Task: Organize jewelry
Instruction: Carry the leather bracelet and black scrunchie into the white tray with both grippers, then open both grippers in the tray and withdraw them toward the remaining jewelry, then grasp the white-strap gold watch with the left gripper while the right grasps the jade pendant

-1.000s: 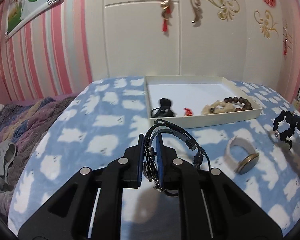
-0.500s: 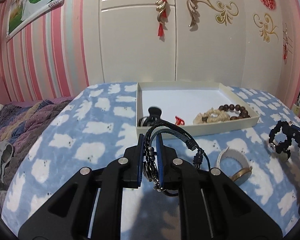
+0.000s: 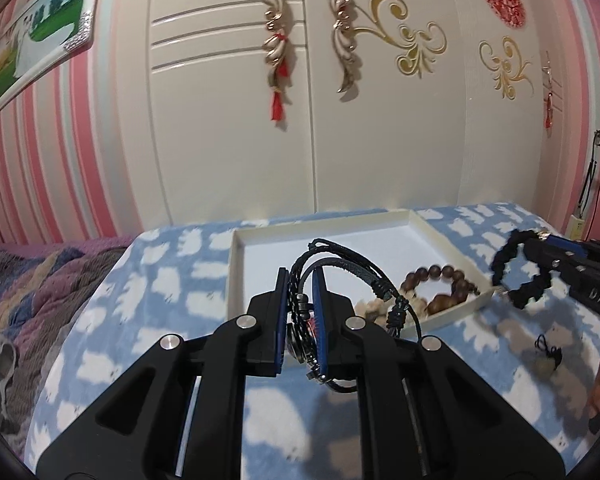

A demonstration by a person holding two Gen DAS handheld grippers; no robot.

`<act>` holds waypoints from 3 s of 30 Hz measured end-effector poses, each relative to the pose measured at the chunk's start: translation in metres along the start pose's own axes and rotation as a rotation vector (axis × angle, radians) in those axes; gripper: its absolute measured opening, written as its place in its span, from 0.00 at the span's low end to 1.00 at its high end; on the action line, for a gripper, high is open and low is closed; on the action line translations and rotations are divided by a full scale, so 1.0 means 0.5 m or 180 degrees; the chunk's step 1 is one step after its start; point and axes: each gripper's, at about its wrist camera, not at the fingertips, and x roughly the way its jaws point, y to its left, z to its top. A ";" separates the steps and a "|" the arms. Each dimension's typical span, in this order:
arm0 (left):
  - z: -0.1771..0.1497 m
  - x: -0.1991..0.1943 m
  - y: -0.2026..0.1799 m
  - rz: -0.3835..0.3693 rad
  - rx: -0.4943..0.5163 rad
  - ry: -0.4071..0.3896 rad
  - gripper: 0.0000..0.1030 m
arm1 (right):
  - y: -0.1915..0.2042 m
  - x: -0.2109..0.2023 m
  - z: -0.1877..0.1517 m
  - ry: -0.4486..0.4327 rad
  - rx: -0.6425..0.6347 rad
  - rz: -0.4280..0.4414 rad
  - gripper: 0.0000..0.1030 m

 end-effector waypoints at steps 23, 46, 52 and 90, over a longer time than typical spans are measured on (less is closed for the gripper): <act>-0.055 0.228 0.055 0.0156 -0.0178 0.0613 0.10 | 0.015 0.275 -0.040 0.0759 -0.0113 0.0088 0.20; -0.048 0.235 0.038 0.0351 -0.0194 0.0520 0.62 | 0.002 0.258 -0.052 0.0583 -0.0167 -0.0186 0.64; -0.046 0.222 0.031 0.0383 -0.0123 0.0419 0.71 | -0.014 0.241 -0.049 0.0455 -0.0041 -0.0160 0.68; -0.167 -0.015 -0.141 -0.0088 -0.0084 0.0840 0.87 | -0.167 0.009 -0.192 0.1028 0.0031 -0.0084 0.76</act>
